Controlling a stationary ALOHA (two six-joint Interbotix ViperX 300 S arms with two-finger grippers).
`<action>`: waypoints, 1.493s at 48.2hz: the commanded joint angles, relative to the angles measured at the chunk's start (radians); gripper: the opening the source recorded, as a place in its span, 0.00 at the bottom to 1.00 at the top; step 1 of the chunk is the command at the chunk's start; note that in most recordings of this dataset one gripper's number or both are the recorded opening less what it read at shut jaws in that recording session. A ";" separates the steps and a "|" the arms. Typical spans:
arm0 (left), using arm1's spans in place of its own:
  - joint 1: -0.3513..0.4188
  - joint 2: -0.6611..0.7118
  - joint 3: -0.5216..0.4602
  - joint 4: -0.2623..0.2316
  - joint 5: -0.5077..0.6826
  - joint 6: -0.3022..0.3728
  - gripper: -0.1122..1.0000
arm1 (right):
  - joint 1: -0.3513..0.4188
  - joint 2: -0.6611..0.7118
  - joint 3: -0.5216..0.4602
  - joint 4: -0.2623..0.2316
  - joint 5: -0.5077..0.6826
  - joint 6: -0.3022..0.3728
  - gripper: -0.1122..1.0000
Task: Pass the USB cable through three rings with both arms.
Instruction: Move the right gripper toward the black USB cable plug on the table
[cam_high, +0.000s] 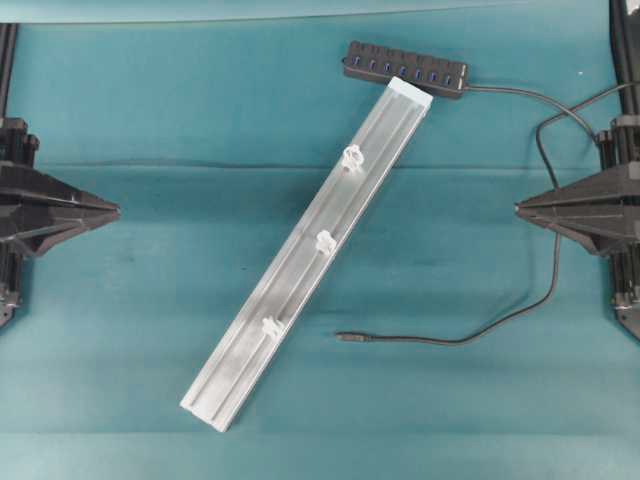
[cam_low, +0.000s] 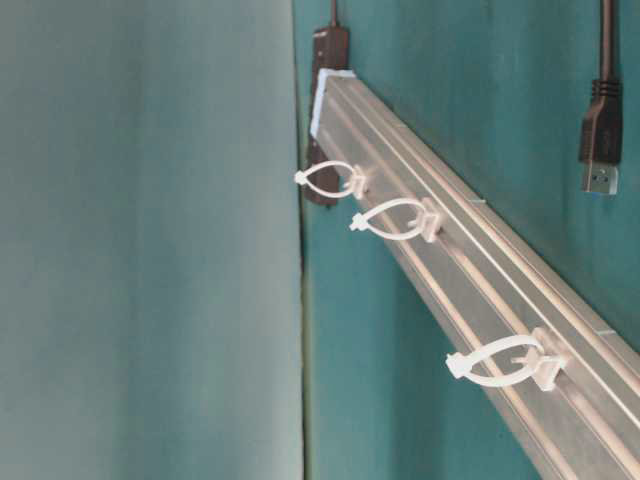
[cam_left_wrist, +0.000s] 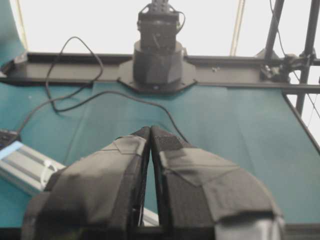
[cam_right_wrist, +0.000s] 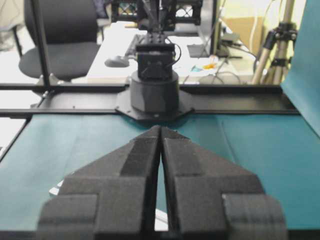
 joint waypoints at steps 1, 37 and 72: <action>0.002 0.041 -0.041 0.012 -0.009 -0.008 0.23 | -0.003 0.015 -0.003 0.003 -0.006 0.003 0.18; -0.021 0.173 -0.147 0.017 -0.006 -0.003 0.11 | -0.009 0.445 -0.233 0.038 0.411 0.086 0.10; -0.020 0.204 -0.161 0.017 -0.006 0.000 0.10 | 0.028 0.851 -0.607 0.023 0.979 0.084 0.69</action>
